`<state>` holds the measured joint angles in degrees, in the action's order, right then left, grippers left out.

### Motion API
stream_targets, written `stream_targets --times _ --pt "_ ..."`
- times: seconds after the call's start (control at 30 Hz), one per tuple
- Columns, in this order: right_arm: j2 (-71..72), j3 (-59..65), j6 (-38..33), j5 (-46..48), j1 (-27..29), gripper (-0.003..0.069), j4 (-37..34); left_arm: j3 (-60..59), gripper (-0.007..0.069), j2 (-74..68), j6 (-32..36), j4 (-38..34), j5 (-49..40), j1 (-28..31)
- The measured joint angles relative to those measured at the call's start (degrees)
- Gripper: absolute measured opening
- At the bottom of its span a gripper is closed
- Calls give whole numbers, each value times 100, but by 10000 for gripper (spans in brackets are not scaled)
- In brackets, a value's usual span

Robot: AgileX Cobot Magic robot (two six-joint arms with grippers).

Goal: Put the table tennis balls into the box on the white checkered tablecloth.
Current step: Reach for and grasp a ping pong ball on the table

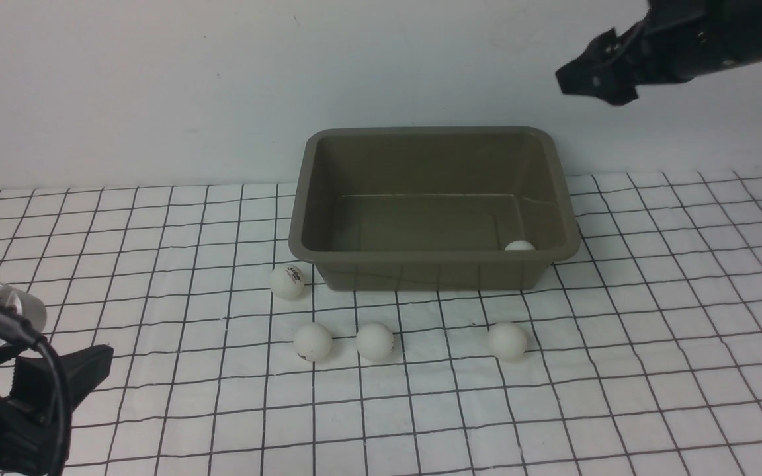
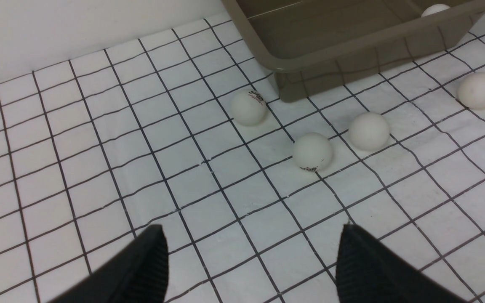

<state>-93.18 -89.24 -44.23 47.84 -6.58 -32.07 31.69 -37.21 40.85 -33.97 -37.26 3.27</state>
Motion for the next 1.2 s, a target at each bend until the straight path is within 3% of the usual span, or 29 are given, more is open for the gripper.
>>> stream_targets --times 0.3,0.67,0.83,0.87,0.93,1.0,1.2 --pt "931 0 1098 1492 -77 514 534 0 482 0 0 7 0 0" --pt "1101 624 1460 1751 -454 514 670 0 482 0 0 7 0 0" --pt "1095 2010 1464 779 -824 514 657 0 482 0 0 7 0 0" --pt "1090 2647 1464 39 -1004 514 622 0 482 0 0 7 0 0" --pt "1090 2883 1464 -276 -1072 514 591 0 482 0 0 7 0 0" --pt "1022 3507 1464 -1236 -1293 514 469 0 482 0 0 7 0 0" --pt "605 3902 1464 -2206 -1550 514 376 0 482 0 0 7 0 0"
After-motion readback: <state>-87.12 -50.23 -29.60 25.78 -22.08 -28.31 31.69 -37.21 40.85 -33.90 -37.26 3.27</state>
